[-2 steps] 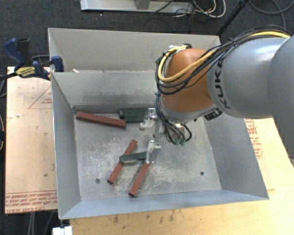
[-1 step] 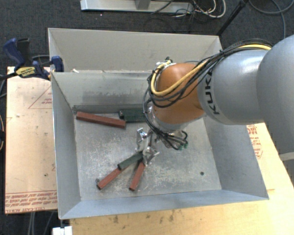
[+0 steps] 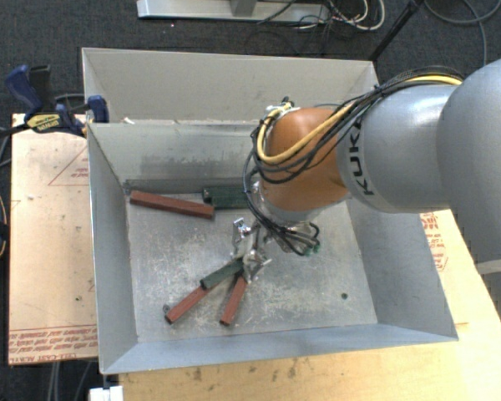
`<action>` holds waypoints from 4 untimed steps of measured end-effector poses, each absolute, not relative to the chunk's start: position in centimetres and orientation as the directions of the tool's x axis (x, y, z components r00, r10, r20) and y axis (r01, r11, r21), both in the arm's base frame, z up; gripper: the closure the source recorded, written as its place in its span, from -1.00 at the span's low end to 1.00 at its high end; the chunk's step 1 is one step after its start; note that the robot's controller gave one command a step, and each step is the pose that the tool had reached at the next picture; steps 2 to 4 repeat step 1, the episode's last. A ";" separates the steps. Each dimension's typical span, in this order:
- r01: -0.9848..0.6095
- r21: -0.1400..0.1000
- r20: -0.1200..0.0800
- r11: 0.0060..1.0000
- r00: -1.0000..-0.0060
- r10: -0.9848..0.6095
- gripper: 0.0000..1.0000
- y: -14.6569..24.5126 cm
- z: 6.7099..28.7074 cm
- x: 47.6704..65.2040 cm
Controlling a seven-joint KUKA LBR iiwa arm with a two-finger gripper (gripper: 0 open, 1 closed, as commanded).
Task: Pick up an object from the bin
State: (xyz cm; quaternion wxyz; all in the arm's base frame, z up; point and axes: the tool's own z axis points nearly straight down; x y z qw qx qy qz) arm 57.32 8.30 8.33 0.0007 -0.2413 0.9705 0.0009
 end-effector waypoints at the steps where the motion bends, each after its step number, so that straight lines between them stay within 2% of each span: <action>1: -0.524 0.001 -0.001 0.852 -0.852 -0.524 1.00 11.4 26.5 56.8; 4: -0.524 0.001 -0.001 0.852 -0.852 -0.524 1.00 11.4 26.5 56.8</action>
Offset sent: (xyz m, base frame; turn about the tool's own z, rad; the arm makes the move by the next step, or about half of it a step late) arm 0.0000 0.0000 0.0000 0.0000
